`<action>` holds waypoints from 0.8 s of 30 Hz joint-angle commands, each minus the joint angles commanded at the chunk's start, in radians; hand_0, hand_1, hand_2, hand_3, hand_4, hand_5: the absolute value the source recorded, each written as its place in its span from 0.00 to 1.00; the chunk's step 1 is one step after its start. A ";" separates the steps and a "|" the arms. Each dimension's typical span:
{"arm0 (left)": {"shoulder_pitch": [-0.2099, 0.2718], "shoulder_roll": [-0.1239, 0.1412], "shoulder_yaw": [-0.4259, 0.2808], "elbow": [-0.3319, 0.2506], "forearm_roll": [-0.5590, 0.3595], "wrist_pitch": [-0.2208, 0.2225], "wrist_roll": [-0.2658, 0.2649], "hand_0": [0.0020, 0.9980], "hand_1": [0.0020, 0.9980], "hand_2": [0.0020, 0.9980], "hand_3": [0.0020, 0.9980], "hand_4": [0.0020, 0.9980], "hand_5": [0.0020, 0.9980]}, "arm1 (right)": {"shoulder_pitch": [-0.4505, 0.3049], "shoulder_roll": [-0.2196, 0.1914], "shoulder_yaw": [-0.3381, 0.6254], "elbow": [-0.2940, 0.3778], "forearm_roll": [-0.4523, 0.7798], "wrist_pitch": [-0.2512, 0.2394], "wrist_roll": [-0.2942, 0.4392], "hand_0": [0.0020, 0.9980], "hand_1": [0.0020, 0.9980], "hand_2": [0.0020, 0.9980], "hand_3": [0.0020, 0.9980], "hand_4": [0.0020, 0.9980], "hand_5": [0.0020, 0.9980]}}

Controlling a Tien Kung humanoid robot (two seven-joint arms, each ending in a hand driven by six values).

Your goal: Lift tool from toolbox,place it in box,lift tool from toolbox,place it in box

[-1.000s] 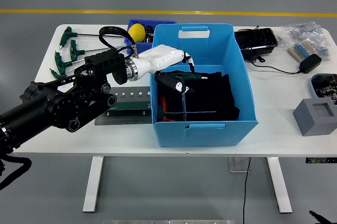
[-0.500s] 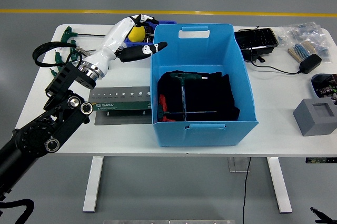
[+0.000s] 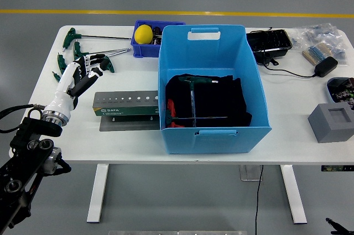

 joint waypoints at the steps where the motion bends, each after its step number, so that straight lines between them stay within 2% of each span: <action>1: 0.015 -0.001 -0.008 -0.009 -0.029 -0.010 -0.002 0.65 0.68 0.76 0.72 0.94 0.71 | -0.001 0.001 0.001 0.000 -0.002 0.000 -0.001 0.62 0.60 0.67 0.57 0.82 0.68; 4: 0.058 -0.022 -0.042 -0.033 -0.116 -0.018 -0.023 0.65 0.68 0.76 0.72 0.94 0.71 | -0.006 0.004 0.006 0.000 -0.010 0.001 -0.004 0.62 0.60 0.67 0.57 0.82 0.68; 6: 0.081 -0.044 -0.073 -0.046 -0.162 -0.020 -0.042 0.67 0.71 0.76 0.72 0.94 0.73 | -0.010 0.006 0.011 0.000 -0.014 0.001 -0.006 0.62 0.60 0.67 0.57 0.82 0.68; 10: 0.098 -0.072 -0.122 -0.054 -0.171 -0.028 -0.057 0.67 0.71 0.76 0.72 0.94 0.73 | -0.014 0.009 0.017 0.000 -0.026 0.002 -0.010 0.62 0.60 0.67 0.57 0.82 0.68; 19: 0.099 -0.075 -0.150 -0.060 -0.153 -0.036 -0.049 0.69 0.71 0.77 0.72 0.93 0.74 | -0.018 0.010 0.024 0.001 -0.039 0.004 -0.014 0.62 0.60 0.67 0.56 0.82 0.68; 22: 0.105 -0.081 -0.165 -0.071 -0.122 -0.036 -0.027 0.69 0.71 0.77 0.72 0.93 0.74 | -0.020 0.012 0.026 0.000 -0.043 0.004 -0.015 0.62 0.60 0.67 0.56 0.82 0.68; 24: 0.108 -0.087 -0.185 -0.085 -0.085 -0.055 0.013 0.69 0.71 0.77 0.72 0.92 0.73 | -0.020 0.012 0.026 0.000 -0.042 0.004 -0.015 0.62 0.60 0.67 0.56 0.82 0.68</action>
